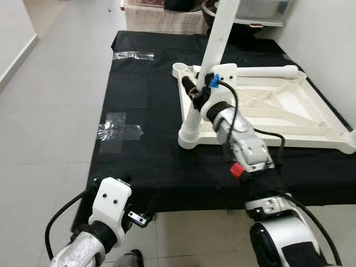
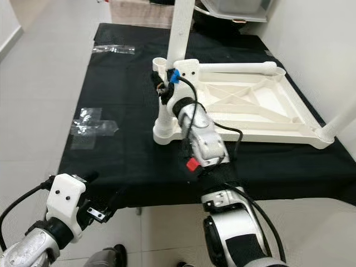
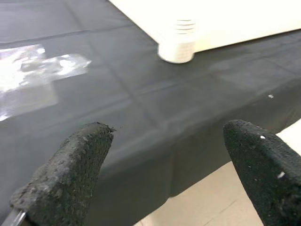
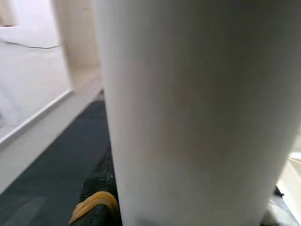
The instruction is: Building children table
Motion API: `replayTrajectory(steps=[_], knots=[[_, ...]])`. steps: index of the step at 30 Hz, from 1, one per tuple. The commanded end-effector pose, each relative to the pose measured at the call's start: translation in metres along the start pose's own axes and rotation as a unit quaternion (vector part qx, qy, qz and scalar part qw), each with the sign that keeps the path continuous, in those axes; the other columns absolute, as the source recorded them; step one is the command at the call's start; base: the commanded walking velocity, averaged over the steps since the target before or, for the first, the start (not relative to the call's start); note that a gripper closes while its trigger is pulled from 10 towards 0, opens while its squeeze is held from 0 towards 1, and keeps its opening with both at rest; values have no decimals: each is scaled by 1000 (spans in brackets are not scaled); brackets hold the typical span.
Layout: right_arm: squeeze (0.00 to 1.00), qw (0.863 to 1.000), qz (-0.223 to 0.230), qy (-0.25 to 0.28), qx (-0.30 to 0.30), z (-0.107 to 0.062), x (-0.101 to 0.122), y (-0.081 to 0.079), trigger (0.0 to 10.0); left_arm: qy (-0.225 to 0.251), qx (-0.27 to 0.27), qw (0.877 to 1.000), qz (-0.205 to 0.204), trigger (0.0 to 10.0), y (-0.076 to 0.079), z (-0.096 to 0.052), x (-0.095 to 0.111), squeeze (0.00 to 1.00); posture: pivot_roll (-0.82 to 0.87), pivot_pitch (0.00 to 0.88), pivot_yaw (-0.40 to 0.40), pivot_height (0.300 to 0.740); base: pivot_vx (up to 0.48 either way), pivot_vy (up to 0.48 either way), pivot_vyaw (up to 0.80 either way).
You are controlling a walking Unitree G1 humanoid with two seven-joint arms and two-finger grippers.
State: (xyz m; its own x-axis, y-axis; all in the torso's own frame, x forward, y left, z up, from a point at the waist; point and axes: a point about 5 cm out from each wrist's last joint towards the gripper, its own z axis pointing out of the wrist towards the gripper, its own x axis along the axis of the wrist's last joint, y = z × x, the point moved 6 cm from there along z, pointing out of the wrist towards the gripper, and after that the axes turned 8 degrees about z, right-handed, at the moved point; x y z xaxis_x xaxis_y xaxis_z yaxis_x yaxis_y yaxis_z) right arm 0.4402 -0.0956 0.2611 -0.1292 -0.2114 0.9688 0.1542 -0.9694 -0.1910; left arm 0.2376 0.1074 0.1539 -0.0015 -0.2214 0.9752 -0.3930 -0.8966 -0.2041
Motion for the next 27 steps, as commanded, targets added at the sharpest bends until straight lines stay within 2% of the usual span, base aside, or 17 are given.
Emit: replayTrajectory(steps=[1, 4, 9, 12, 15, 19, 20, 21, 23, 26, 27], knots=[[0, 994, 3, -61, -87, -7, -35, 34, 10000, -6, 1, 1000, -1, 10000, 0, 0, -4, 0, 167, 203, -96, 740, 0, 0, 0], [0, 990, 27, -51, -127, -8, -33, 29, 10000, -5, 1, 1000, 0, 10000, 1, 0, -4, 0, 167, 201, -94, 740, 0, 0, 0], [0, 982, 32, -38, -181, -7, -28, 24, 10000, -4, -1, 1000, 0, 10000, 2, 0, -4, 0, 172, 202, -98, 740, 0, 0, 0], [0, 958, 52, -14, -281, -4, -21, 28, 10000, -3, -2, 1000, -1, 10000, 3, 0, -4, 0, 177, 204, -103, 740, 0, 0, 0], [0, 954, 45, -8, -297, -4, -18, 29, 10000, -3, -2, 1000, -1, 10000, 3, 0, -4, 0, 178, 204, -104, 740, 0, 0, 0], [0, 932, 46, -12, -360, -5, -20, 33, 10000, -2, -2, 1000, -1, 10000, 4, 0, -4, 0, 180, 205, -104, 740, 0, 0, 0], [0, 922, 46, -16, -385, -8, -21, 37, 10000, 0, -3, 1000, -1, 10000, 5, 0, -2, 0, 184, 208, -110, 740, 0, 0, 0], [0, 922, 46, -16, -385, -8, -21, 37, 10000, 0, -3, 1000, -1, 10000, 5, 0, -2, 0, 184, 208, -110, 740, 0, 0, 0], [0, 907, 54, -20, -416, -12, -23, 41, 10000, 6, -5, 1000, -4, 10000, 6, 0, 0, 0, 188, 206, -109, 740, 0, 0, 0], [0, 904, 58, -19, -424, -13, -23, 42, 10000, 8, -6, 1000, -6, 10000, 7, 0, 1, 0, 188, 206, -109, 740, 0, 0, 0], [0, 890, 53, -7, -453, -17, -20, 44, 10000, 22, -17, 1000, -5, 10000, 11, 0, 8, 0, 192, 207, -106, 740, 0, 0, 0]])
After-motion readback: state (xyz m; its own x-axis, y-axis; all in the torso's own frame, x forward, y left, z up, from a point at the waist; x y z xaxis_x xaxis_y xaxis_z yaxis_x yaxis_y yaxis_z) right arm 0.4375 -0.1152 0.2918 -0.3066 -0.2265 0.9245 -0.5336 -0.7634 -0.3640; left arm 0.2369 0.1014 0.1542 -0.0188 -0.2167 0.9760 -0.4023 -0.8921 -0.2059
